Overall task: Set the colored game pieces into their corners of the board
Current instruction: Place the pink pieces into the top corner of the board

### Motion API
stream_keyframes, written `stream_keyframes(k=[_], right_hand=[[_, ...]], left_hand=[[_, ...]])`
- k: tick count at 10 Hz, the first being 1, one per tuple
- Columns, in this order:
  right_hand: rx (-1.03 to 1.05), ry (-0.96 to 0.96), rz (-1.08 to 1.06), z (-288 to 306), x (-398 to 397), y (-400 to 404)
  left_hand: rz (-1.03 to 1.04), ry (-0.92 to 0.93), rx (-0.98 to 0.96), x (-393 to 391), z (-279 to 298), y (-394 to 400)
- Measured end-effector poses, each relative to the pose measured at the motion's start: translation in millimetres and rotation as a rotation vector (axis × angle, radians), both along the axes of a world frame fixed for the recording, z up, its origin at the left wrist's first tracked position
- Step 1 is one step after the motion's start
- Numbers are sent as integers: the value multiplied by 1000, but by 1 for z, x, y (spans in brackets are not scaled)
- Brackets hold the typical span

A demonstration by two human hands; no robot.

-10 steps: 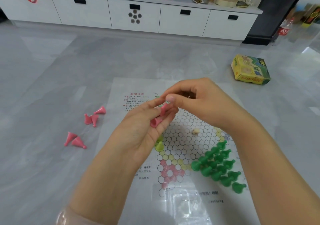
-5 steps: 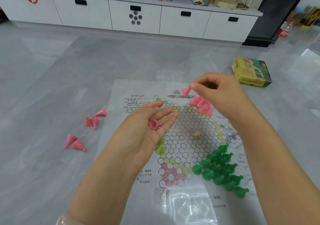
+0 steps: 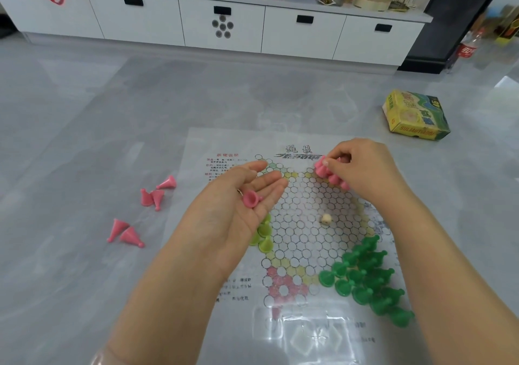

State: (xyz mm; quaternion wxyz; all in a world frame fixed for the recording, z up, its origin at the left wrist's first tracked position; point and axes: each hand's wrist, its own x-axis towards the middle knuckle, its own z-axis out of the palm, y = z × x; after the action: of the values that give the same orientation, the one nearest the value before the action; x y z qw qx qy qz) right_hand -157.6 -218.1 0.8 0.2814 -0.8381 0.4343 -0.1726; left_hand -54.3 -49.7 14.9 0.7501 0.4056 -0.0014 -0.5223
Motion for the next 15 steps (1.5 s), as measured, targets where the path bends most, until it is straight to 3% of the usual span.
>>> stream_keyframes(k=[7,11,13,15], right_hand=[[4,12,20,-8,-2,-5],[6,-119,64,20,-1,12],[-52,-151,160,49,19,42],[-160,-66,376,54,60,85]], left_hand=[[13,5,1,0,1,1],[-1,25,-11,3,5,8],[69,63,-35,15,12,20],[245,-67,78,49,9,55]])
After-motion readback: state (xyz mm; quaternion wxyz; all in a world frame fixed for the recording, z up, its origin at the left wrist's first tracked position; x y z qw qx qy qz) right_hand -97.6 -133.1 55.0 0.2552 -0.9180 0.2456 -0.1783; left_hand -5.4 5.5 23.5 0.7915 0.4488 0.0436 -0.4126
